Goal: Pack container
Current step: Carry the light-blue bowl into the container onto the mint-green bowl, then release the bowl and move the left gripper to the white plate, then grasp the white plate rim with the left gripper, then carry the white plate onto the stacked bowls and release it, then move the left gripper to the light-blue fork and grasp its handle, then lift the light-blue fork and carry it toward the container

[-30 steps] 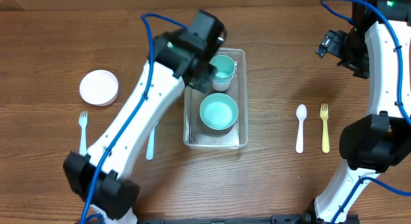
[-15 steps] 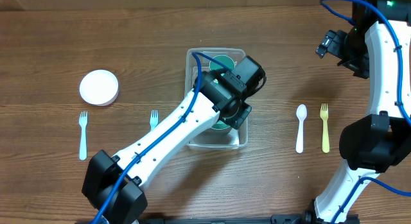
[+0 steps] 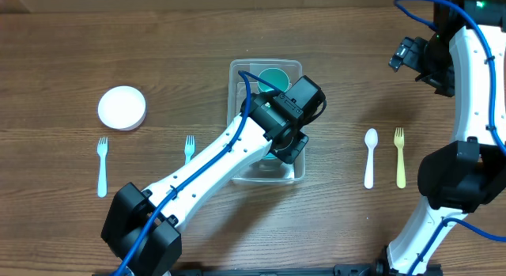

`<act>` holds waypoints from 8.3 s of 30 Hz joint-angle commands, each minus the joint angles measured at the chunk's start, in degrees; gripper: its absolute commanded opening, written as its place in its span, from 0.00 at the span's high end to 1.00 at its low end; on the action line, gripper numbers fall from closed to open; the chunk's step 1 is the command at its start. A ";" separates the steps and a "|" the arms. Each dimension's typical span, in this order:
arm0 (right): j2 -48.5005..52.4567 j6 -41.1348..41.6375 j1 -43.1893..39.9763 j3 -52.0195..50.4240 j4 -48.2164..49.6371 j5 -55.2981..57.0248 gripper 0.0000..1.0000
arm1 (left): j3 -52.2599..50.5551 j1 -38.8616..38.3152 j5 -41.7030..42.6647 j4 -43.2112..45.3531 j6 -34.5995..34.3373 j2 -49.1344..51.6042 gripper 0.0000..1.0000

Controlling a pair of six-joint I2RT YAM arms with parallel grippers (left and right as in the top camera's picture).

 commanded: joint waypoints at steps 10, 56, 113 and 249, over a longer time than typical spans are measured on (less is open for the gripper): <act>-2.16 0.28 0.04 1.42 0.17 0.17 0.00 | 7.74 18.27 -14.64 -12.44 -11.28 -15.32 0.46; -2.16 0.28 0.04 1.42 0.17 0.17 0.00 | -11.45 49.03 -7.74 19.17 9.90 7.72 0.89; -2.16 0.28 0.04 1.42 0.17 0.17 0.00 | -0.33 -0.81 -1.86 4.85 -0.66 -3.10 0.51; -2.16 0.28 0.04 1.42 0.17 0.17 0.00 | -49.22 32.37 -4.09 33.00 -5.22 -11.19 0.82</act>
